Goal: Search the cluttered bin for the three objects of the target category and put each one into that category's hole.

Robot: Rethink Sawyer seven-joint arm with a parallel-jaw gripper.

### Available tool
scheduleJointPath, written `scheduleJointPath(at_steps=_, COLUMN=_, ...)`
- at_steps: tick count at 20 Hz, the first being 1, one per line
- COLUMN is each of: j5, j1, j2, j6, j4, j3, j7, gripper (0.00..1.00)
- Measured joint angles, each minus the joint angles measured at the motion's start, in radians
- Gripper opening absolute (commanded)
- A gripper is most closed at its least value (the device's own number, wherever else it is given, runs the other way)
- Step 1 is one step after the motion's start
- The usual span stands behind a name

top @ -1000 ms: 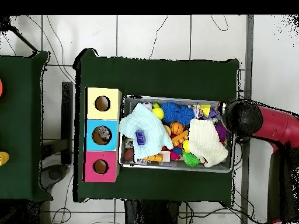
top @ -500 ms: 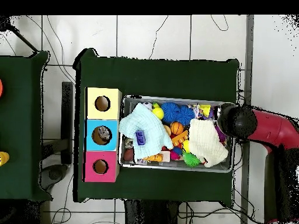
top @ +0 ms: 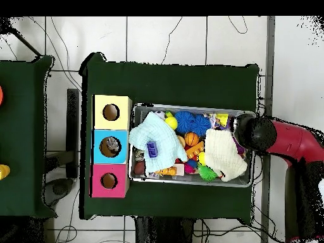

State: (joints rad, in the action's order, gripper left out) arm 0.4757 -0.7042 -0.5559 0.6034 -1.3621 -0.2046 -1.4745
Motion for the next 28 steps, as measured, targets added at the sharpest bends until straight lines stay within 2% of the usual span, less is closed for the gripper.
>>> scheduleJointPath(at_steps=4, j5=-0.001, j1=-0.001, j2=0.011, j6=0.000, j4=-0.002, j3=0.000, j7=0.000, gripper=0.00)
scheduleJointPath(at_steps=5, j5=-0.002, j1=-0.002, j2=0.017, j6=0.000, j4=-0.003, j3=0.000, j7=0.000, gripper=1.00)
scheduleJointPath(at_steps=28, j5=-0.005, j1=-0.003, j2=0.026, j6=-0.028, j4=-0.003, j3=0.000, j7=0.000, gripper=1.00)
